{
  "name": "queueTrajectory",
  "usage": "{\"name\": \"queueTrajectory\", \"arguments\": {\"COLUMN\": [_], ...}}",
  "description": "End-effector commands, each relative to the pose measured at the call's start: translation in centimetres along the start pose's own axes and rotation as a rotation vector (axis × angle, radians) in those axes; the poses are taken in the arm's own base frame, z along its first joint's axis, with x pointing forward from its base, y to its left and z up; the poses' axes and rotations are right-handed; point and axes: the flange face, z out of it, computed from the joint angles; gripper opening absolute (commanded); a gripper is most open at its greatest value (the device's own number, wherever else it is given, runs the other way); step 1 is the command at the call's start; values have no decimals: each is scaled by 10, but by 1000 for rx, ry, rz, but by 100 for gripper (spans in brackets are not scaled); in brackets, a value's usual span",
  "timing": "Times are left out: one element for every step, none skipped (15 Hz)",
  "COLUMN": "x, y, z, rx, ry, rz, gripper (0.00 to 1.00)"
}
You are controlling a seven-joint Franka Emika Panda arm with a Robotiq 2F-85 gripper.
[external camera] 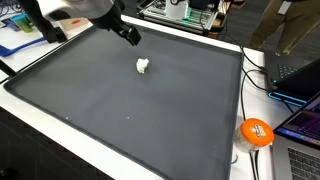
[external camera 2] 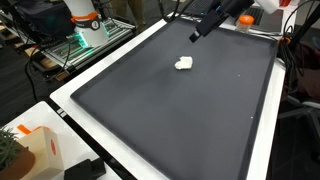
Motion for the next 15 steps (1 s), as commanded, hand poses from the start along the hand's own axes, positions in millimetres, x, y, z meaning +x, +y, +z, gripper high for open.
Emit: {"name": "queueTrajectory", "arguments": {"x": [4, 9, 12, 15, 19, 24, 27, 32, 37, 41, 46, 50, 54, 57, 59], "y": [-4, -7, -10, -12, -14, -15, -16, -18, -20, -22, -25, -27, -30, -32, -35], "z": [0, 1, 4, 6, 11, 17, 22, 29, 33, 37, 41, 45, 49, 53, 56], "rx": [32, 89, 117, 143, 169, 187, 190, 193, 196, 204, 207, 205, 200, 194, 192], "ry": [11, 20, 10, 7, -3, -20, -39, -55, -55, -54, -52, -56, -59, -63, -64], "rz": [-6, -23, -27, -37, -39, -42, -43, -35, -22, -19, -14, -14, -11, -6, -1], "gripper": [100, 100, 100, 100, 100, 100, 100, 100, 100, 100, 100, 100, 100, 100, 100]}}
